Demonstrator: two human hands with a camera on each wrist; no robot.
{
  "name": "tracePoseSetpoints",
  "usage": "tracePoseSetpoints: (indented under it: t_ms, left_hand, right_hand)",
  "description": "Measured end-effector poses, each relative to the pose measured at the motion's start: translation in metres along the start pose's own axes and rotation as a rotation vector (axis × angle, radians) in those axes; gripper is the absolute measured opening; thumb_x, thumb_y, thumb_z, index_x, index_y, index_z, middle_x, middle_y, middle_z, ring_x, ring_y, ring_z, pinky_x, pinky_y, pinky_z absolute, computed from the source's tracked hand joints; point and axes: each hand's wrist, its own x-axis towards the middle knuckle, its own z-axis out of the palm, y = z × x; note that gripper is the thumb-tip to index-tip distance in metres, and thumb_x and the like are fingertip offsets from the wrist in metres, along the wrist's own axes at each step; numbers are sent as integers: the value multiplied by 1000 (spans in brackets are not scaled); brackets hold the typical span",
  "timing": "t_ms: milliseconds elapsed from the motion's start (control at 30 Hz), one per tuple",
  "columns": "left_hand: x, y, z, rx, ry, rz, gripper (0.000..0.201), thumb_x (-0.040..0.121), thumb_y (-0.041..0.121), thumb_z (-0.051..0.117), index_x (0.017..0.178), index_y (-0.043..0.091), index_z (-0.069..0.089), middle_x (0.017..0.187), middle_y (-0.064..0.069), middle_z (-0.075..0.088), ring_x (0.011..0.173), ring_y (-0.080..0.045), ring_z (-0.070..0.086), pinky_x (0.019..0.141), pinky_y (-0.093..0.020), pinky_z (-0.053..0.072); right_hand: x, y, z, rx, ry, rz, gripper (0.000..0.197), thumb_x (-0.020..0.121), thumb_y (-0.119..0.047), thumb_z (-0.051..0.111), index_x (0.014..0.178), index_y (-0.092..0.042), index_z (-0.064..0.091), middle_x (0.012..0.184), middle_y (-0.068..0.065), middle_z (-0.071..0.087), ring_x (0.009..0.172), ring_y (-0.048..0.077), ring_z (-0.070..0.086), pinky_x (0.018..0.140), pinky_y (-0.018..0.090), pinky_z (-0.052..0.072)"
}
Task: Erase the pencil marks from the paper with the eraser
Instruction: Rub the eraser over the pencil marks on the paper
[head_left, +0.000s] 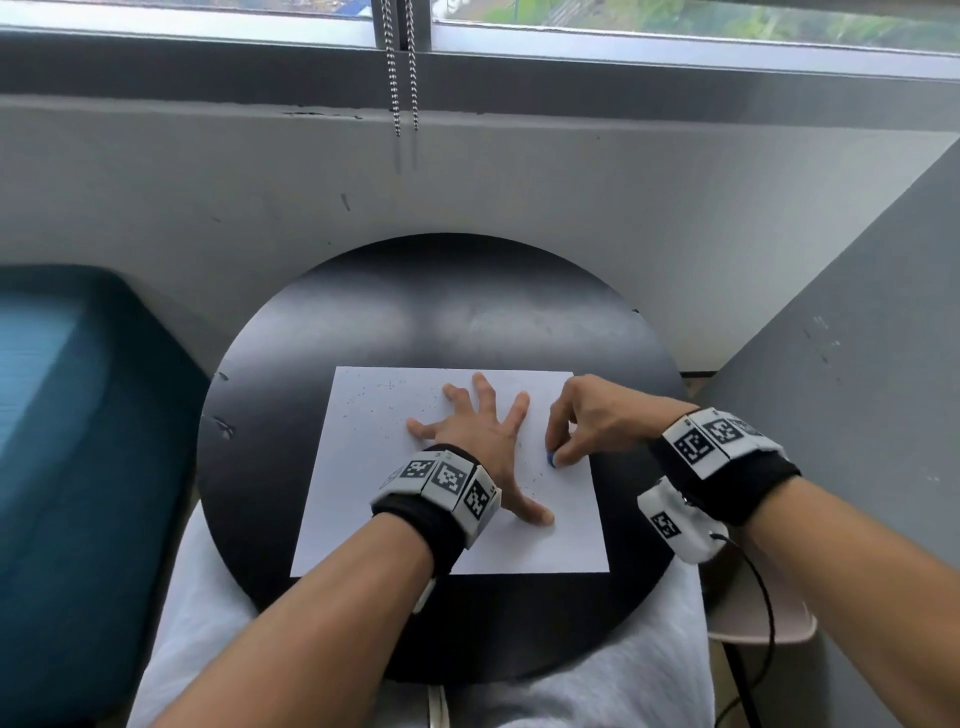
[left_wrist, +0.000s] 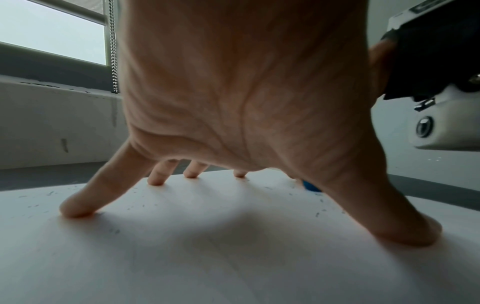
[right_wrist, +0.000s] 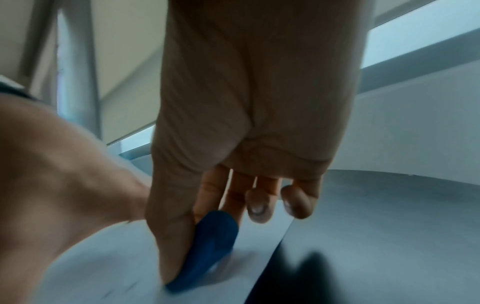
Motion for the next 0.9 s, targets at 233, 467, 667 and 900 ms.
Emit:
tracePoseSetpoints:
  t_ms: [233,467,667,900]
  left_hand:
    - [0,0,1,3,6,5,145,51,85,71,153,38,-19,160,-10,-26,148,-44,-12,101,-79,24]
    - [-1,-1,3,7,31,16,141,50,87,70,153,43,-17,161,-11,-24,148,-46,-10,100,-79,25]
    - [-1,-1,-1,5,10,15,140,51,85,72,152,46,-17,160,-11,-24,147,-47,-11,100,-80,24]
    - [-1,1,-1,9,1,10,140,52,84,73,152,45,-17,160,-11,-25,147,-47,-11,100,-80,24]
  right_hand:
    - [4,-1,-3,-4,38,-4,8,70,-14,80,77,-17,78,69,-10,69,58,-1,53,53,10,38]
    - [12,3,-10,70,98,27,8,69,-16,82,73,-21,77,79,3,74,66,10,54,63,27,41]
    - [17,4,-22,33,108,12,9,71,-15,82,80,-15,80,75,3,72,56,0,51,52,10,36]
    - [20,1,-29,-26,8,49,9,73,-14,80,82,-14,80,66,-4,68,51,-3,51,48,7,34]
